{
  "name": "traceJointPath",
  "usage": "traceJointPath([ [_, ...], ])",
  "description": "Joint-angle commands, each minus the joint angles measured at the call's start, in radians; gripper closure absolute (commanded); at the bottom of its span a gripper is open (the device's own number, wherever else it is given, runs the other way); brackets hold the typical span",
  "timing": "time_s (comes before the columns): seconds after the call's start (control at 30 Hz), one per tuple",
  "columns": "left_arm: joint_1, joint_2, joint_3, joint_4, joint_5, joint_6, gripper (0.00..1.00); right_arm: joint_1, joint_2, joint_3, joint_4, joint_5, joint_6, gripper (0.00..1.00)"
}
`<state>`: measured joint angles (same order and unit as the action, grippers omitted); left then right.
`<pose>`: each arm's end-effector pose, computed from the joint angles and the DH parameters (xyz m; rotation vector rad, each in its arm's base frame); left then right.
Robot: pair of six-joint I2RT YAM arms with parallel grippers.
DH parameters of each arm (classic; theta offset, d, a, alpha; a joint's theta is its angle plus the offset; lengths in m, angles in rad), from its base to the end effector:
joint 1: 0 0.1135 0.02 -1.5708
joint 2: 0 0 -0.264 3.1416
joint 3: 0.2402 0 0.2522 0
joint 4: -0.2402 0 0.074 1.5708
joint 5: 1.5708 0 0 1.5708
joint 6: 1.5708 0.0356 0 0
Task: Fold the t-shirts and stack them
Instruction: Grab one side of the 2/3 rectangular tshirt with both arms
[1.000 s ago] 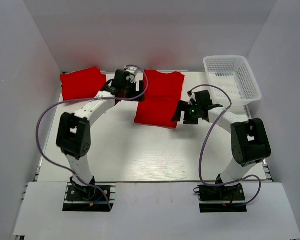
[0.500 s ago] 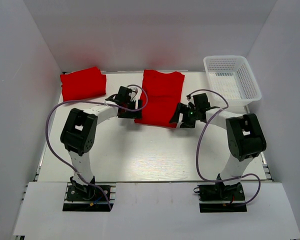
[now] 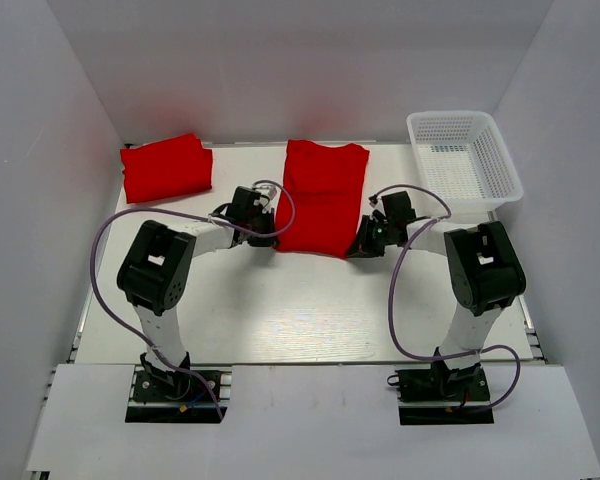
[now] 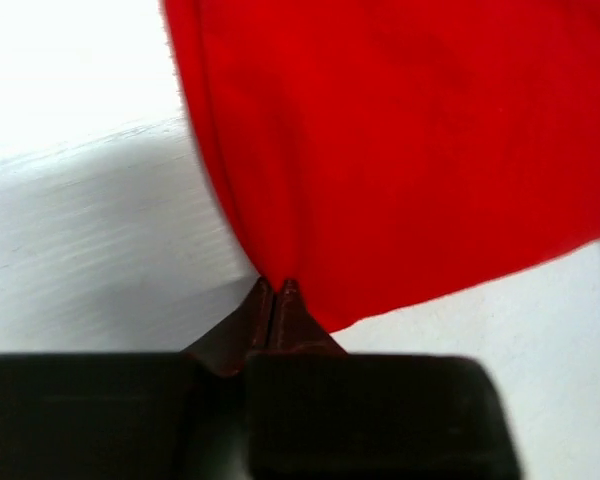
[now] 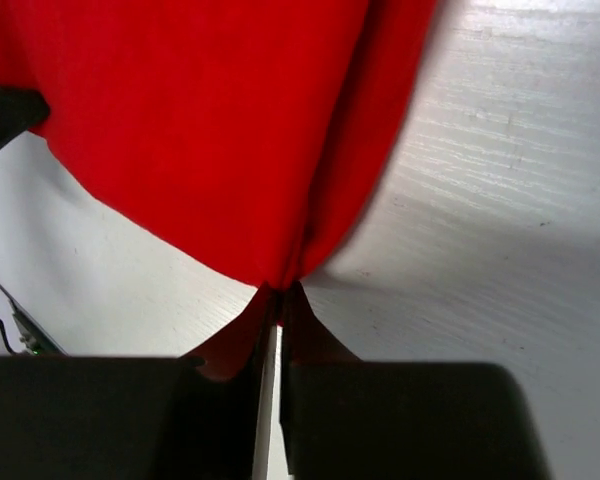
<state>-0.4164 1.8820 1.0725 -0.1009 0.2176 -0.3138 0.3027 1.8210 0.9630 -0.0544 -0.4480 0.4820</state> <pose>0.3444 -0.1607 0.1430 0.2254 2.5333 -0.5703 0.3351 0.1208 0.1393 0.0308 2.5718 0.8747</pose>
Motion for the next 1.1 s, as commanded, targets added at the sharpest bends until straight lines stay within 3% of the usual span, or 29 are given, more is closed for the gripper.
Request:
traceJointPath([
  [0.0,-0.016,0.009,-0.057,-0.04,0.069,-0.004,1.0,0.007,-0.008,-0.024,0.024,-0.012,-0.017,0.98],
  [0.23,-0.036,-0.182,-0.178,0.001,0.106,-0.024,1.0,0.01,-0.153,-0.104,0.025,-0.083,-0.085,1.0],
  [0.43,-0.088,-0.389,-0.241,-0.242,0.057,-0.044,1.0,0.044,-0.386,-0.242,-0.209,-0.037,-0.149,1.0],
  [0.53,-0.117,-0.504,-0.241,-0.358,0.117,-0.062,1.0,0.055,-0.525,-0.293,-0.318,-0.023,-0.152,1.0],
  [0.63,-0.139,-0.596,-0.185,-0.417,0.149,-0.062,1.0,0.058,-0.626,-0.238,-0.392,-0.018,-0.169,1.0],
  [0.87,-0.139,-0.594,0.009,-0.43,-0.044,-0.097,1.0,0.046,-0.645,-0.06,-0.364,0.121,-0.204,1.0],
  [1.07,-0.117,-0.466,0.156,-0.404,-0.231,-0.182,1.0,0.036,-0.507,0.097,-0.343,0.23,-0.169,1.0],
])
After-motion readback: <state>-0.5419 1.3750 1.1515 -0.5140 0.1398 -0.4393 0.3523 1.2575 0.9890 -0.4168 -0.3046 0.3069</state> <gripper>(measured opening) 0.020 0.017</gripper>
